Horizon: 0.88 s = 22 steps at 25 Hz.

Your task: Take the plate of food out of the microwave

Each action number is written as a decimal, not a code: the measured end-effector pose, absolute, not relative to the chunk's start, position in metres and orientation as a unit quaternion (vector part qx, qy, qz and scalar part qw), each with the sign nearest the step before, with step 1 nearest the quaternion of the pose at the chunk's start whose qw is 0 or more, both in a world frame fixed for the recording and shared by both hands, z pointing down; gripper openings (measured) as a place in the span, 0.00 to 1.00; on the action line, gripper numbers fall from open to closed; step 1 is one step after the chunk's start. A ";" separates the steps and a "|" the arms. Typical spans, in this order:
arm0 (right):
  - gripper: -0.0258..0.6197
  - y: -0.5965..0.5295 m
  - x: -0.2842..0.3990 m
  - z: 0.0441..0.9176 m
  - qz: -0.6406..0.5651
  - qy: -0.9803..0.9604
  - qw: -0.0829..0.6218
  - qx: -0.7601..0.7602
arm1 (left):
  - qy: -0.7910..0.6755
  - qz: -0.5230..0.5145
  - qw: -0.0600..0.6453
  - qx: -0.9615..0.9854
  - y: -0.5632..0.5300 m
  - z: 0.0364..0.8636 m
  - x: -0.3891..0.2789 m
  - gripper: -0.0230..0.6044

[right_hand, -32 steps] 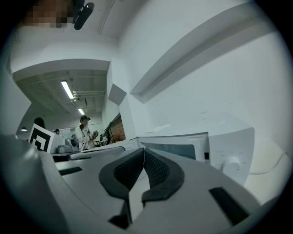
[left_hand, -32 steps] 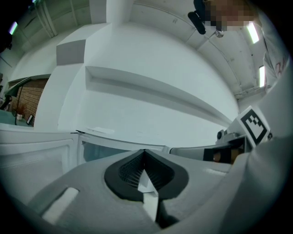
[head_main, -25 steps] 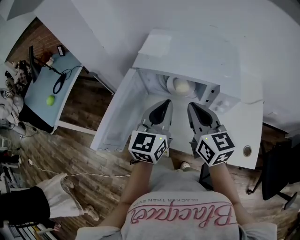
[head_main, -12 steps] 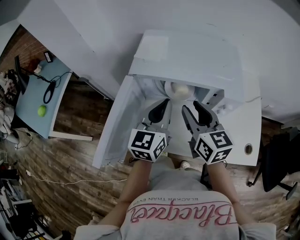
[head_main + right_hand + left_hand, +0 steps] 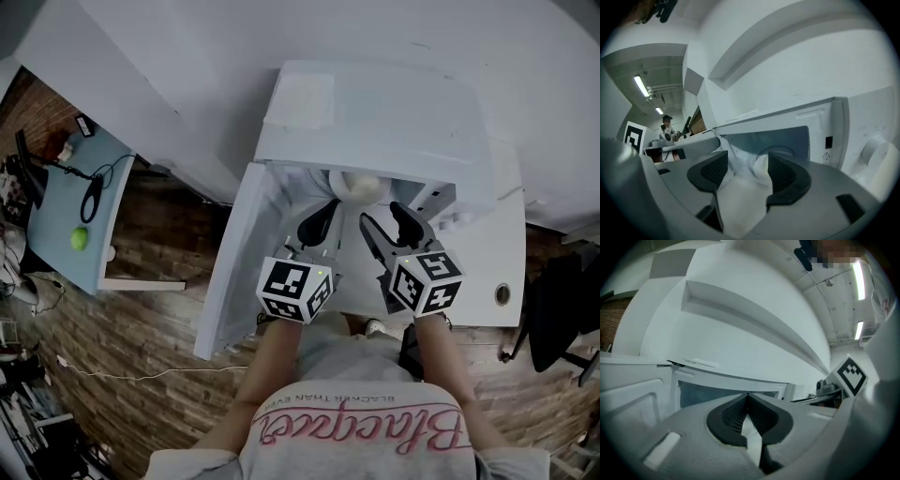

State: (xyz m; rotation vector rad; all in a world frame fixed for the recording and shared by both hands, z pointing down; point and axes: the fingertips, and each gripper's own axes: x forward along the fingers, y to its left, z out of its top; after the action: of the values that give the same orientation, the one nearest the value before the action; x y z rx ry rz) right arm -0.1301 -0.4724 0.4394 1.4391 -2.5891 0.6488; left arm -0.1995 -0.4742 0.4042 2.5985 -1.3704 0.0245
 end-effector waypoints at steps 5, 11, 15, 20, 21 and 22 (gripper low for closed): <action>0.43 -0.483 -0.138 0.465 0.270 -0.832 0.044 0.484 | -0.447 0.020 0.108 0.888 -0.483 0.413 -0.202 0.05; 0.40 -0.493 -0.134 0.508 0.367 -0.768 0.004 0.525 | -0.423 0.032 0.113 0.898 -0.492 0.427 -0.202 0.05; 0.38 -0.500 -0.131 0.531 0.419 -0.732 -0.019 0.537 | -0.418 0.031 0.115 0.901 -0.500 0.434 -0.204 0.05; 0.38 -0.514 -0.124 0.554 0.466 -0.688 -0.053 0.554 | -0.412 0.033 0.117 0.903 -0.502 0.440 -0.205 0.05; 0.38 -0.519 -0.123 0.557 0.472 -0.682 -0.059 0.555 | -0.412 0.033 0.116 0.903 -0.503 0.441 -0.205 0.05; 0.38 -0.523 -0.123 0.560 0.480 -0.674 -0.065 0.557 | -0.412 0.033 0.116 0.903 -0.503 0.442 -0.206 0.05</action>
State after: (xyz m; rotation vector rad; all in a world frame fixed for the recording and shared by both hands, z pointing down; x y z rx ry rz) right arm -0.1227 -0.5225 0.5600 1.8272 -2.2113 1.5735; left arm -0.2060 -0.5031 0.4421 2.6454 -1.2067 0.0980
